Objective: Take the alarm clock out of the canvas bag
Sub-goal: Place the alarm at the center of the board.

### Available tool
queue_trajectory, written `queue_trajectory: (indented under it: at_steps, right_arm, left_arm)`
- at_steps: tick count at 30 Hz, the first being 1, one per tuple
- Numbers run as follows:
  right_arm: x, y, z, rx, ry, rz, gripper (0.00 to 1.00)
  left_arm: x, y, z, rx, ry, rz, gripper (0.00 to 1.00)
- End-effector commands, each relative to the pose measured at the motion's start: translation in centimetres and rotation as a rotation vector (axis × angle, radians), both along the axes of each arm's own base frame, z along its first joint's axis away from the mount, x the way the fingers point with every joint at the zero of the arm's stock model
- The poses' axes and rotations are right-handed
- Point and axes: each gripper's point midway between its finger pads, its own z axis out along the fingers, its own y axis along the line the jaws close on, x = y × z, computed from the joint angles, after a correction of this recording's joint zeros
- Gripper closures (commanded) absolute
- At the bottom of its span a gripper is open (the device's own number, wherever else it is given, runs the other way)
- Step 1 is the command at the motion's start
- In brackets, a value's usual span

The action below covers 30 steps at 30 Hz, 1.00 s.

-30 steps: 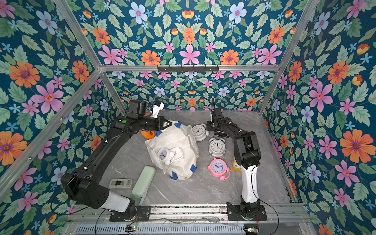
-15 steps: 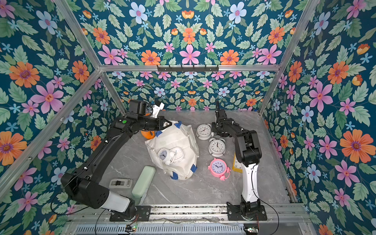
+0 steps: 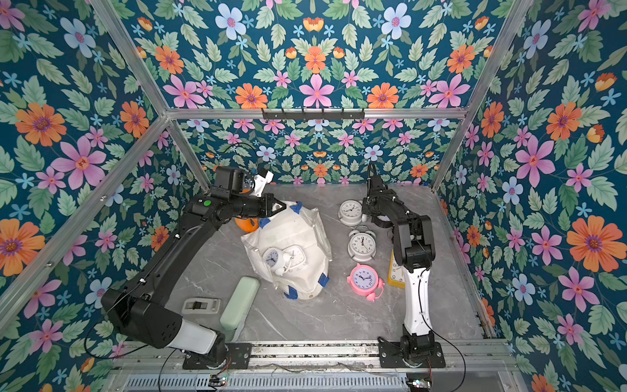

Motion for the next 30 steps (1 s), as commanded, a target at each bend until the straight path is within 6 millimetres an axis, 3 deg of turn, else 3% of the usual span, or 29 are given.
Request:
queue_trajectory:
  at_steps: [1,7,11,14,18,22,27,28,30]
  right_arm:
    - [-1.1,-1.0,-0.5,-0.047,0.051,-0.052,1.0]
    - [-1.3,-0.9,-0.3,-0.035,0.042,-0.051,0.98]
    - [-2.0,-0.4,0.9,0.001,0.032,-0.037,0.78]
    - [-2.7,0.1,2.8,0.037,0.004,-0.021,0.62]
    - [-3.7,1.1,6.7,0.104,-0.058,0.013,0.52]
    - [-5.7,3.2,11.7,0.218,-0.126,0.079,0.49]
    - [-10.5,8.5,18.4,0.373,-0.244,0.232,0.49]
    - [-12.0,9.5,20.6,0.41,-0.292,0.264,0.49]
    - [-14.5,11.5,22.8,0.497,-0.339,0.311,0.52]
  left_arm:
    - [0.4,0.0,0.9,-0.018,-0.038,0.011,1.0]
    - [1.2,0.1,-0.4,0.002,-0.014,0.038,1.0]
    - [1.5,-0.1,-0.1,-0.01,-0.021,0.039,1.0]
    - [1.6,-0.5,0.2,-0.027,-0.019,0.023,1.0]
    - [1.6,-0.8,0.6,-0.046,-0.021,0.013,1.0]
    - [1.7,-0.8,0.9,-0.048,-0.028,0.014,1.0]
    - [1.8,-0.8,1.0,-0.051,-0.032,0.013,1.0]
    - [1.8,-0.8,1.1,-0.052,-0.033,0.015,1.0]
    - [1.9,-0.9,1.1,-0.057,-0.033,0.013,1.0]
